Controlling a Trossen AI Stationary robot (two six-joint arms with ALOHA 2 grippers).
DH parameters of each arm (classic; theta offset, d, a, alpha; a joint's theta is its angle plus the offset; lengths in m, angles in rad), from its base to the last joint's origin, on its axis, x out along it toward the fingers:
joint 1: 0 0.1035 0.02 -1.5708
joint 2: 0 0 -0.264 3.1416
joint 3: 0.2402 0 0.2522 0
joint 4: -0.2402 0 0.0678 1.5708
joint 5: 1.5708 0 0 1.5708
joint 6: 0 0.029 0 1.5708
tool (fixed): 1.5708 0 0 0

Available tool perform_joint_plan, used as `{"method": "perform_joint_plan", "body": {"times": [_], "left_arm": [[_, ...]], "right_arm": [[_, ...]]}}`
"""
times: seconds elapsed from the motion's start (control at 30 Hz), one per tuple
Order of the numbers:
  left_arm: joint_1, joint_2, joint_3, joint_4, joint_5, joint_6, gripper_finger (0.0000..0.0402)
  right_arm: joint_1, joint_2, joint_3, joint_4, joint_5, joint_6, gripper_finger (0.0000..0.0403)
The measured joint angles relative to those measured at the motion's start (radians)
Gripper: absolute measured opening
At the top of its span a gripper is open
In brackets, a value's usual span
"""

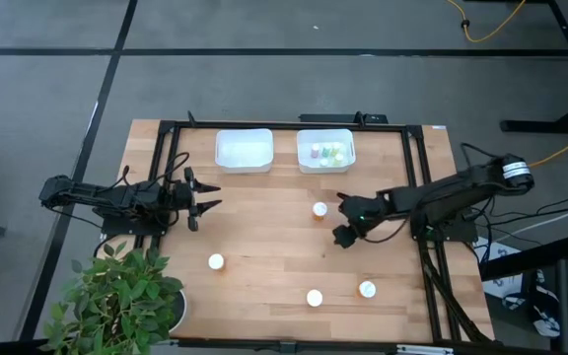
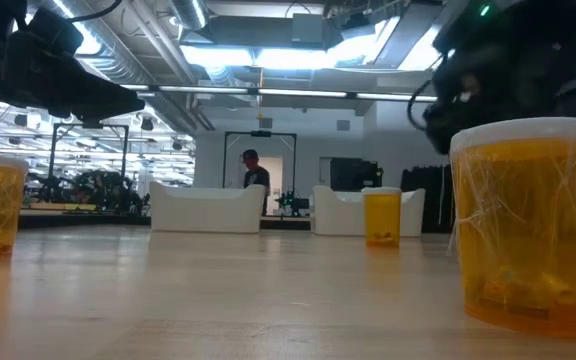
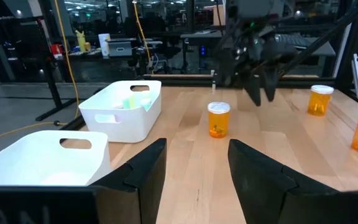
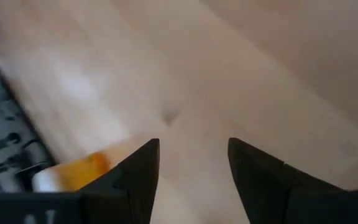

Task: Pick and place medicine bottles into bin by pill shape (circle, oval)
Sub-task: Prepare the orange bottles

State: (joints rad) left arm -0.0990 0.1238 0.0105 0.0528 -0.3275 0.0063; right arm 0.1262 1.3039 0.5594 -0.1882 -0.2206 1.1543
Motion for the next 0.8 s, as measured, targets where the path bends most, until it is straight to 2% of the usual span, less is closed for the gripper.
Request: {"method": "perform_joint_plan", "body": {"times": [0.1,0.33,0.53,0.8], "left_arm": [[0.0,0.0,0.0,0.0,0.0,0.0,0.0166],[0.0,0.0,0.0,0.0,0.0,0.0,0.0166],[0.0,0.0,0.0,0.0,0.0,-0.004,0.0166],[0.0,0.0,0.0,0.0,0.0,-0.004,0.0166]], "right_arm": [[0.069,-0.082,0.02,-0.106,0.073,0.06,0.0193],[0.283,-0.225,0.128,-0.48,0.231,0.253,0.0193],[0.509,-0.232,0.184,-0.507,0.286,0.489,0.0193],[0.78,-0.15,0.216,-0.508,0.288,0.892,0.0193]]}}
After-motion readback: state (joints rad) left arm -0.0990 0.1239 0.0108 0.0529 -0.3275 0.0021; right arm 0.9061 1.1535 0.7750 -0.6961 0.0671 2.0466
